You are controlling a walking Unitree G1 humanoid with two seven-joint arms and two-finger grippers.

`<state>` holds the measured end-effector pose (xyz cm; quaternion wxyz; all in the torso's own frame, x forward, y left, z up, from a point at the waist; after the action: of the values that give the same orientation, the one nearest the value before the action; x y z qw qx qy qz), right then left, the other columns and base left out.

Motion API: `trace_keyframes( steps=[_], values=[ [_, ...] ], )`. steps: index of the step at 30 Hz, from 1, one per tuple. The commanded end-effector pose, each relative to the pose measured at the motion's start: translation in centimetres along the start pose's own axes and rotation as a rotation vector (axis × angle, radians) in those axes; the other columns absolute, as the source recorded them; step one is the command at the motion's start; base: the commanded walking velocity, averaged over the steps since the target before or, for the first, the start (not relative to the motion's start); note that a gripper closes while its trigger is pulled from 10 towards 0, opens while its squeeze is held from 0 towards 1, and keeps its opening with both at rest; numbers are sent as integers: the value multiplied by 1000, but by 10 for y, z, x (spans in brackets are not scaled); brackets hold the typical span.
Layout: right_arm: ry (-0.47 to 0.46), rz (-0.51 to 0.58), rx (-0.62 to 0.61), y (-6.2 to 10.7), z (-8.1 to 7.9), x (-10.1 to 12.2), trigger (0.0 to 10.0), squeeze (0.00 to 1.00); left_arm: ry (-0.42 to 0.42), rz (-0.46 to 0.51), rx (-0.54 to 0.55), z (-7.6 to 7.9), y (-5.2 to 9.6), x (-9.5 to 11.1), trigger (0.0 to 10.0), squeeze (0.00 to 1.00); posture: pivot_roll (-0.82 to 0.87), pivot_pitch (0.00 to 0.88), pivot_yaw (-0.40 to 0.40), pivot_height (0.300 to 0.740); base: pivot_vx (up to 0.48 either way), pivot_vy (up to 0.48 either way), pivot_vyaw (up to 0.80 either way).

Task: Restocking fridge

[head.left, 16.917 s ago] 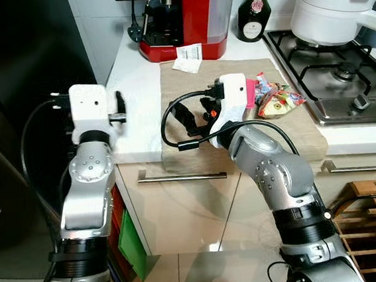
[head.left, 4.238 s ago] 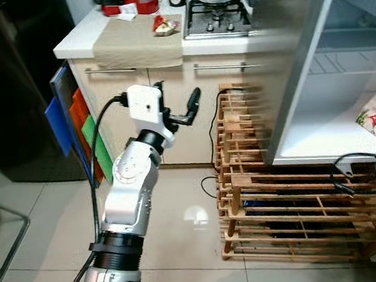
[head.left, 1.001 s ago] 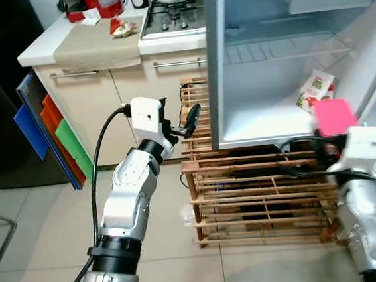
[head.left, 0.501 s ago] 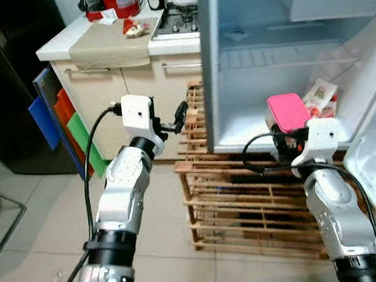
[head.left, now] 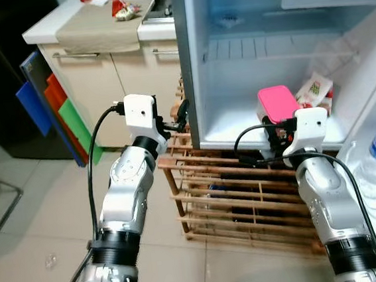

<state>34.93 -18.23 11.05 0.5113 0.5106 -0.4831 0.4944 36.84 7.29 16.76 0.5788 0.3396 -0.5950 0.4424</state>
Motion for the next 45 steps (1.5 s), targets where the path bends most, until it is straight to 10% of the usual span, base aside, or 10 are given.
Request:
trace_keyframes(
  steps=[1,17,22,28,34,45],
  values=[
    [3,28,20,-3,-9,6,0,0,-23,7,-9,-3,0,4,10000,0,-52,0,45,740,0,0,0],
    [32,104,-34,-5,0,24,0,0,-48,-33,-110,20,27,-7,10000,0,-58,0,56,740,0,0,0],
    [57,131,-63,42,21,32,0,0,-79,-19,-46,-7,77,4,10000,0,-73,0,30,740,0,0,0],
    [77,70,-115,73,42,21,0,0,-158,-122,-249,14,111,-14,10000,0,-76,0,-1,740,0,0,0],
    [110,65,-84,86,42,19,0,0,-99,-13,152,-25,99,6,10000,0,-74,0,-32,740,0,0,0],
    [100,27,-16,67,27,8,0,0,-103,25,43,-5,85,16,10000,0,-67,0,-12,740,102,0,0]
  ],
)
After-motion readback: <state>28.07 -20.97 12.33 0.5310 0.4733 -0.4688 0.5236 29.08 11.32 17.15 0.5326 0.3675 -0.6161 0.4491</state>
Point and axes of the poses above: a point about 5 cm out from each wrist's last joint towards the gripper, its own y axis pointing back from the gripper into the wrist, its own x axis along the axis of the wrist's last joint, z = x × y, the point moved 4 cm from there along -y, pointing out of the wrist towards the gripper, and after that the axes turned 1 degree about -y, right-handed, at the moved point
